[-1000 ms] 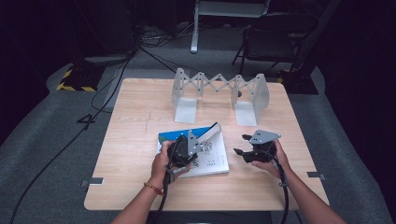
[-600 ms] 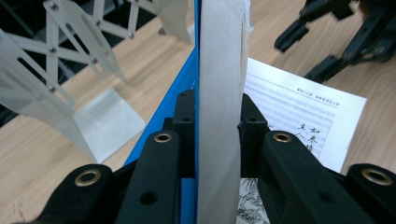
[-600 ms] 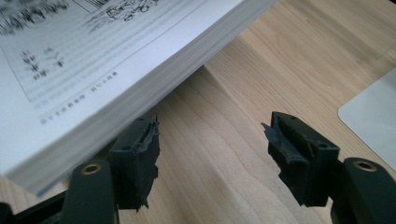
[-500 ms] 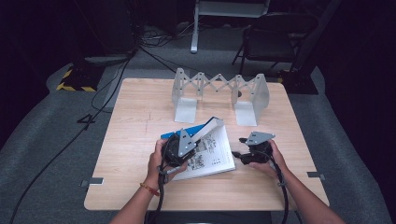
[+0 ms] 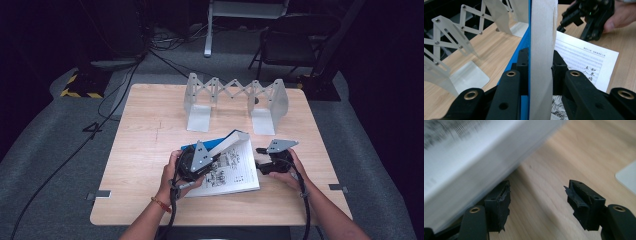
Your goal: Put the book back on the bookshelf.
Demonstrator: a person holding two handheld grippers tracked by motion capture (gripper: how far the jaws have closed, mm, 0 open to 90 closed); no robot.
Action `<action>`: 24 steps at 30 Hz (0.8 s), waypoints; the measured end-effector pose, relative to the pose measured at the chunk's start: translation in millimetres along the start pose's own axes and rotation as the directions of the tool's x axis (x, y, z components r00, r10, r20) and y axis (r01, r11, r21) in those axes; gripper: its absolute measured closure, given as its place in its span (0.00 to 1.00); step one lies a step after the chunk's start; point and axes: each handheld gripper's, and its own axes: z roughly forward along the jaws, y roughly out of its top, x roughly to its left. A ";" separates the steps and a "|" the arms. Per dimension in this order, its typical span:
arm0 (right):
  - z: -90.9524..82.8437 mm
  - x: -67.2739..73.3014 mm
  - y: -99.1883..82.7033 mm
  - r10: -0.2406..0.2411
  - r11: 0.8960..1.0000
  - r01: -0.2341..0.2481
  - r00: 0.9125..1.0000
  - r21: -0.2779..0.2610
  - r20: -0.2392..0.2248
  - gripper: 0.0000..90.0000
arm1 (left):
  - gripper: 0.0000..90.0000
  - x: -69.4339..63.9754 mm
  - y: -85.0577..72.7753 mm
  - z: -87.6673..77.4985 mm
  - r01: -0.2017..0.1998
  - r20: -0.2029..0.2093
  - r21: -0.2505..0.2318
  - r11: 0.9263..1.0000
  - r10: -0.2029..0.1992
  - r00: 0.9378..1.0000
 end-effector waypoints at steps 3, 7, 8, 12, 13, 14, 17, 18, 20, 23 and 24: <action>-11.4 1.0 4.1 -0.004 0.997 0.003 1.000 -0.077 -0.016 0.45 | 0.83 2.4 -2.1 0.3 0.034 0.028 -0.016 0.999 -0.034 0.999; -22.9 4.8 10.2 -0.017 0.990 0.015 1.000 -0.139 -0.011 0.50 | 0.83 4.3 -3.8 1.5 0.058 0.081 -0.007 0.998 -0.057 0.995; -25.0 6.6 12.7 -0.025 0.989 0.024 1.000 -0.146 -0.008 0.51 | 0.82 4.1 -4.0 2.9 0.062 0.107 0.012 0.998 -0.063 0.992; -27.8 12.8 17.4 -0.028 0.987 0.026 1.000 -0.159 -0.014 0.52 | 0.81 0.8 0.2 4.1 0.055 0.143 0.104 0.993 -0.070 0.987; -28.0 13.3 17.4 -0.022 0.986 0.020 1.000 -0.163 -0.012 0.52 | 0.82 0.8 0.2 4.1 0.055 0.143 0.104 0.993 -0.070 0.987; -28.0 13.3 17.4 -0.022 0.986 0.020 1.000 -0.163 -0.012 0.52 | 0.82 -0.4 1.2 3.4 0.043 0.142 0.120 0.992 -0.060 0.988; -29.3 16.1 21.8 -0.015 0.983 0.012 1.000 -0.182 -0.017 0.52 | 0.81 -3.6 0.0 2.7 0.036 0.155 0.150 0.988 -0.059 0.986; -29.3 16.1 21.8 -0.015 0.983 0.012 1.000 -0.182 -0.017 0.52 | 0.81 -3.6 0.0 2.7 0.036 0.155 0.150 0.988 -0.059 0.986; -29.9 17.3 24.3 -0.012 0.982 0.009 1.000 -0.189 -0.015 0.52 | 0.81 -4.6 -2.4 3.4 0.031 0.168 0.154 0.988 -0.057 0.984; -30.7 19.0 26.0 -0.011 0.982 0.007 1.000 -0.188 -0.019 0.52 | 0.81 -7.9 -6.8 3.4 0.041 0.178 0.150 0.988 -0.068 0.982; -31.2 19.9 26.8 -0.017 0.982 0.013 1.000 -0.186 -0.021 0.52 | 0.80 -8.2 -8.5 2.9 0.047 0.179 0.143 0.989 -0.072 0.981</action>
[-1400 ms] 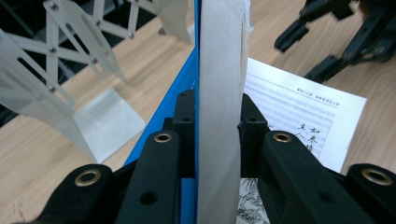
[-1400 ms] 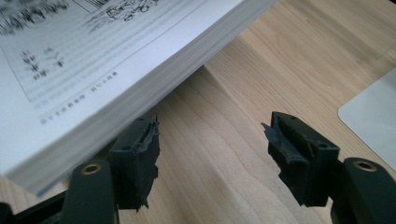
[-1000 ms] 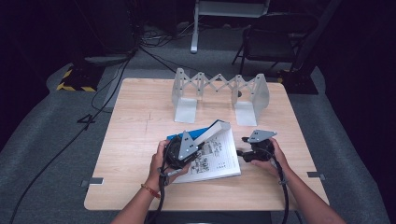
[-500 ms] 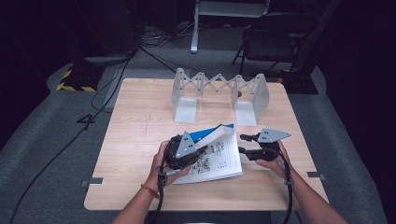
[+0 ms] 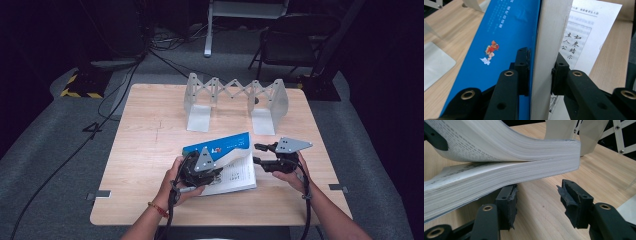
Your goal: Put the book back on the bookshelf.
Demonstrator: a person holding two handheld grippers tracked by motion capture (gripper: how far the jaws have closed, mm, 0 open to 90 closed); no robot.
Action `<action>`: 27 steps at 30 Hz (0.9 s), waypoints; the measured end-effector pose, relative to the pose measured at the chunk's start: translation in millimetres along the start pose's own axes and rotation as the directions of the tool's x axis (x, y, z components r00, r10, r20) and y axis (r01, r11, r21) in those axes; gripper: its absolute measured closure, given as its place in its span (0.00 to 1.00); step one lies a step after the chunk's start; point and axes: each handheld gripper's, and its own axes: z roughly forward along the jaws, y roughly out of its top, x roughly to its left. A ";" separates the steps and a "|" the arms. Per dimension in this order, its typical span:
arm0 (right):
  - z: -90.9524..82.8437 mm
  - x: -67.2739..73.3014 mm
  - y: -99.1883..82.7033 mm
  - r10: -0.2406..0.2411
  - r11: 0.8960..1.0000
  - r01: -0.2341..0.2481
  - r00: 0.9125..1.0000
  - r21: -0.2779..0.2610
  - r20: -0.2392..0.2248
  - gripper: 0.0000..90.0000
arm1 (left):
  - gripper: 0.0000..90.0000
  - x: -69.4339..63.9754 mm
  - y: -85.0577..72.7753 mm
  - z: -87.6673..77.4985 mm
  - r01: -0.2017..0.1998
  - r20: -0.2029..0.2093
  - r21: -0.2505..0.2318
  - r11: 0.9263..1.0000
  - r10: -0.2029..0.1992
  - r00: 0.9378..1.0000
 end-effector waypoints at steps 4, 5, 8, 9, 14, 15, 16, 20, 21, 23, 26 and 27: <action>-0.9 4.8 8.3 -0.027 1.000 0.027 1.000 -0.006 0.009 0.53 | 0.79 -0.6 -5.5 -4.2 0.001 -0.004 -0.032 0.999 -0.001 1.000; -1.0 5.8 10.5 -0.027 1.000 0.027 1.000 -0.012 0.008 0.53 | 0.79 0.2 -7.7 -5.3 0.012 0.003 -0.047 0.999 -0.012 1.000; -1.7 7.4 14.2 -0.034 0.999 0.035 0.999 -0.024 0.013 0.53 | 0.79 1.5 -10.1 -7.9 0.024 0.015 -0.078 0.997 -0.023 1.000; -2.8 8.0 16.3 -0.040 0.999 0.040 0.999 -0.023 0.020 0.53 | 0.79 2.0 -9.1 -7.7 0.028 0.025 -0.083 0.996 -0.026 0.999; -19.5 1.7 22.8 -0.028 0.998 0.033 0.997 -0.059 0.077 0.56 | 0.79 -0.2 3.6 1.0 0.007 0.058 -0.122 0.992 0.000 0.998; -19.5 1.7 22.8 -0.028 0.998 0.033 0.997 -0.059 0.077 0.56 | 0.79 -1.3 6.2 3.6 0.000 0.061 -0.133 0.991 0.009 0.998; -27.3 -2.5 23.9 -0.038 0.997 0.044 0.995 -0.067 0.094 0.56 | 0.79 -2.3 10.6 9.2 0.005 0.081 -0.160 0.987 0.008 0.997; -43.1 -7.3 27.5 -0.070 0.994 0.080 0.988 -0.068 0.141 0.56 | 0.79 -2.9 18.0 16.5 -0.003 0.098 -0.191 0.982 0.022 0.995; -43.1 -7.3 27.5 -0.070 0.994 0.080 0.988 -0.068 0.141 0.56 | 0.79 -2.7 20.0 18.9 -0.006 0.106 -0.205 0.979 0.029 0.994; -50.9 -10.1 28.9 -0.071 0.994 0.083 0.986 -0.076 0.153 0.56 | 0.79 -3.2 24.4 23.1 -0.002 0.120 -0.224 0.975 0.029 0.992; -63.5 -13.6 35.0 -0.071 0.992 0.090 0.979 -0.093 0.192 0.56 | 0.79 -5.0 33.3 29.5 -0.011 0.126 -0.256 0.967 0.045 0.991; -63.5 -13.6 35.0 -0.071 0.992 0.090 0.979 -0.093 0.192 0.56 | 0.79 -5.0 33.3 29.5 -0.011 0.126 -0.256 0.967 0.045 0.991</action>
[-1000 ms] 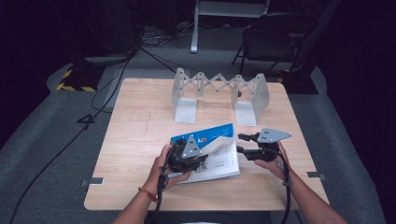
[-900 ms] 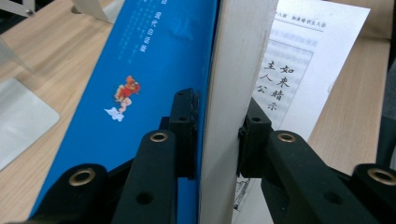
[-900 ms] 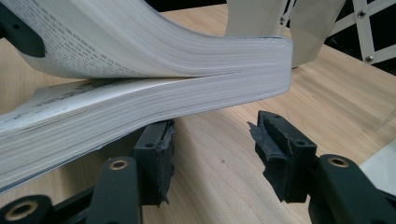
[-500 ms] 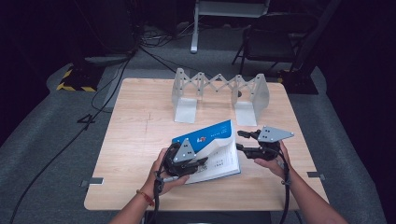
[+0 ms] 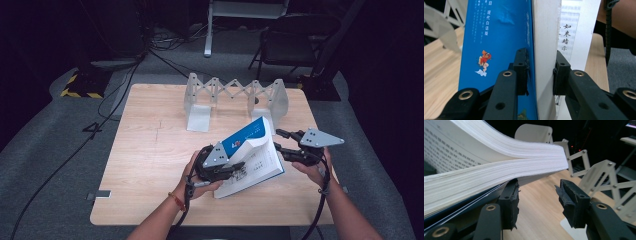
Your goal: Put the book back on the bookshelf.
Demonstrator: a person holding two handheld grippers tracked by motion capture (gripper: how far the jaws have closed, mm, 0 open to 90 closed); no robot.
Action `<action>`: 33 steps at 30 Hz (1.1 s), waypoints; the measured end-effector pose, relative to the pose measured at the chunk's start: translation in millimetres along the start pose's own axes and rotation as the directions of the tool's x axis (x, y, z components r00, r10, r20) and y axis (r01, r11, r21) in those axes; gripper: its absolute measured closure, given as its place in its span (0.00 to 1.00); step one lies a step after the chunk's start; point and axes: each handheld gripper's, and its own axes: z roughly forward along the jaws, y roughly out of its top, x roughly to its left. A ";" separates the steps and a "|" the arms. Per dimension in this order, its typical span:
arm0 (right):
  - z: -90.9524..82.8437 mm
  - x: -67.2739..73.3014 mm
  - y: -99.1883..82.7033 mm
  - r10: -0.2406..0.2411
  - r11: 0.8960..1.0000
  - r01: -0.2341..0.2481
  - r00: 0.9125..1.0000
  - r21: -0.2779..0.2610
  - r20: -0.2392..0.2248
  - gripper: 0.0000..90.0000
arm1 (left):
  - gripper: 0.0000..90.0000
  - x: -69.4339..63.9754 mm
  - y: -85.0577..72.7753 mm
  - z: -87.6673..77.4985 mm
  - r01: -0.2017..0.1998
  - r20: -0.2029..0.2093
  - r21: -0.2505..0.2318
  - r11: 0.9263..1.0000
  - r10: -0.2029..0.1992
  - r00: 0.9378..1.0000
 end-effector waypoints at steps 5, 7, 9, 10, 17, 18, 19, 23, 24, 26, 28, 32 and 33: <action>-7.2 -3.5 10.0 -0.016 1.000 0.016 0.999 -0.010 0.032 0.60 | 0.79 -2.2 -0.4 7.5 0.028 -0.003 -0.054 0.998 -0.029 1.000; -7.1 -3.0 13.6 -0.033 0.999 0.033 0.999 0.013 0.040 0.60 | 0.79 -2.2 -1.8 6.4 0.027 -0.004 -0.063 0.998 -0.027 1.000; -6.4 -0.5 18.0 -0.057 0.998 0.056 0.997 0.024 0.042 0.60 | 0.79 -1.5 -4.3 1.2 0.035 -0.011 -0.074 0.997 -0.036 0.999; -5.1 1.9 21.8 -0.070 0.997 0.069 0.997 0.022 0.037 0.60 | 0.79 -1.4 -6.3 -4.1 0.030 -0.019 -0.079 0.996 -0.032 0.999; 3.7 12.5 34.1 -0.058 0.998 0.058 0.998 -0.007 0.010 0.57 | 0.79 -0.2 -14.3 -22.7 0.045 -0.042 -0.081 0.996 -0.048 0.998; 6.4 16.0 37.6 -0.061 0.998 0.061 0.998 -0.014 0.000 0.57 | 0.79 -0.1 -16.8 -28.0 0.038 -0.050 -0.074 0.997 -0.042 0.998; 6.4 16.0 37.6 -0.061 0.998 0.061 0.998 -0.014 0.000 0.57 | 0.79 -0.1 -16.8 -28.0 0.038 -0.050 -0.074 0.997 -0.042 0.998; 10.6 24.1 45.5 -0.075 0.997 0.075 0.997 -0.019 -0.018 0.54 | 0.80 2.0 -22.5 -37.9 0.049 -0.064 -0.076 0.996 -0.054 0.996; 11.5 25.5 46.5 -0.082 0.996 0.081 0.996 -0.022 -0.019 0.53 | 0.80 2.3 -24.3 -40.5 0.055 -0.067 -0.076 0.996 -0.060 0.996; 13.2 29.0 49.0 -0.093 0.996 0.092 0.995 -0.019 -0.028 0.51 | 0.80 3.0 -26.7 -44.6 0.056 -0.077 -0.076 0.996 -0.062 0.995; 15.1 31.4 50.3 -0.092 0.996 0.092 0.995 -0.024 -0.034 0.50 | 0.81 3.5 -29.4 -48.6 0.065 -0.088 -0.076 0.995 -0.072 0.994; 20.8 37.5 53.8 -0.102 0.995 0.101 0.993 -0.023 -0.059 0.46 | 0.81 6.7 -35.6 -57.8 0.091 -0.106 -0.079 0.993 -0.099 0.989; 20.8 37.5 53.8 -0.102 0.995 0.101 0.993 -0.023 -0.059 0.46 | 0.81 6.7 -35.6 -57.8 0.091 -0.106 -0.079 0.993 -0.099 0.989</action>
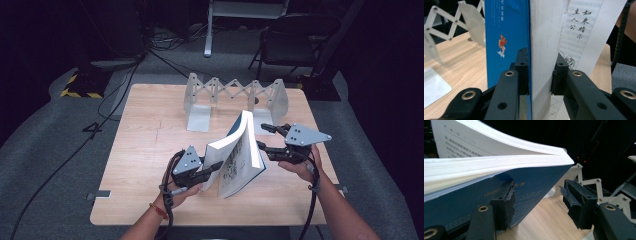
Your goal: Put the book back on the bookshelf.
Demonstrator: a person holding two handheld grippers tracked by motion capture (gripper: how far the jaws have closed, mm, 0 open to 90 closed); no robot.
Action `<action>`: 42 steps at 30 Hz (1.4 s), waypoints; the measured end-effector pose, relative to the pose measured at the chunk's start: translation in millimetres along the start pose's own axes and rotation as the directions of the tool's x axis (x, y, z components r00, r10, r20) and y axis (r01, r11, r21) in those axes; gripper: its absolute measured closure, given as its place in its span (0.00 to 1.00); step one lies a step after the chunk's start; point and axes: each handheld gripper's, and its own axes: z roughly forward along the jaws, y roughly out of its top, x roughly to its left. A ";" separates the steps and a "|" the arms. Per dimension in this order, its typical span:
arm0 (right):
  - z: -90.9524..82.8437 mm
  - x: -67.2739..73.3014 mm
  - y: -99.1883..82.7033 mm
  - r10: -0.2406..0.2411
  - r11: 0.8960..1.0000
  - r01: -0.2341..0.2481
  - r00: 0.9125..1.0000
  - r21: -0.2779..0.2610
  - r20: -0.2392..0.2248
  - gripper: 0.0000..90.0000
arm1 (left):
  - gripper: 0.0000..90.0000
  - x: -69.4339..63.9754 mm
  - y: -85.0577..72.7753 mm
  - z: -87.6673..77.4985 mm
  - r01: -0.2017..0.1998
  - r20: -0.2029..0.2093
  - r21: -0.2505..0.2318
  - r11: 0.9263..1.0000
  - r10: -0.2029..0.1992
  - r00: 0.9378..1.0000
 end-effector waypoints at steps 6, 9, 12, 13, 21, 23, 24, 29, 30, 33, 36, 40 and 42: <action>12.6 9.2 5.1 0.005 1.000 -0.005 0.999 0.002 -0.039 0.43 | 0.80 4.0 -3.2 -8.7 -0.028 -0.032 0.029 0.999 0.029 0.999; 18.1 16.0 2.4 0.014 1.000 -0.013 0.997 0.006 -0.071 0.41 | 0.76 0.2 -4.4 -12.6 -0.063 -0.078 0.065 0.996 0.068 0.995; 23.1 26.9 -4.2 -0.011 1.000 0.012 0.997 0.016 -0.073 0.41 | 0.70 -4.1 -5.6 -14.1 -0.074 -0.101 0.083 0.994 0.083 0.991; 24.7 30.3 -7.3 -0.009 1.000 0.011 0.996 0.023 -0.087 0.40 | 0.70 -5.2 -5.7 -15.2 -0.070 -0.112 0.091 0.993 0.080 0.990; 31.7 43.3 -22.5 -0.007 0.998 0.015 0.990 0.056 -0.144 0.40 | 0.57 -8.1 -10.6 -21.5 -0.064 -0.155 0.126 0.990 0.083 0.984; 33.4 45.8 -26.3 -0.006 0.998 0.015 0.990 0.060 -0.143 0.41 | 0.47 -7.6 -20.4 -20.4 -0.047 -0.139 0.155 0.987 0.069 0.988; 33.5 46.3 -27.9 0.000 0.999 0.007 0.990 0.051 -0.141 0.42 | 0.44 -8.7 -24.8 -18.9 -0.044 -0.152 0.176 0.983 0.071 0.986; 38.5 48.5 -32.7 0.004 0.998 0.007 0.989 0.069 -0.151 0.41 | 0.29 -12.7 -38.5 -14.3 -0.043 -0.148 0.221 0.974 0.077 0.986; 39.4 49.1 -33.3 0.008 0.998 0.003 0.988 0.071 -0.155 0.41 | 0.26 -14.0 -40.7 -13.3 -0.037 -0.144 0.231 0.972 0.071 0.987; 42.9 53.6 -34.9 0.001 0.997 0.012 0.987 0.078 -0.163 0.41 | 0.22 -19.0 -47.4 -11.4 -0.033 -0.130 0.243 0.969 0.066 0.989; 48.0 58.3 -36.6 -0.005 0.996 0.020 0.986 0.083 -0.168 0.39 | 0.18 -25.4 -51.4 -5.0 -0.020 -0.126 0.258 0.966 0.055 0.991; 55.1 64.7 -37.1 -0.002 0.995 0.020 0.983 0.093 -0.184 0.39 | 0.19 -32.4 -53.3 2.0 -0.030 -0.107 0.265 0.964 0.060 0.992; 57.5 67.0 -36.2 -0.015 0.995 0.032 0.984 0.095 -0.178 0.39 | 0.18 -34.2 -52.7 3.3 -0.019 -0.098 0.252 0.967 0.045 0.994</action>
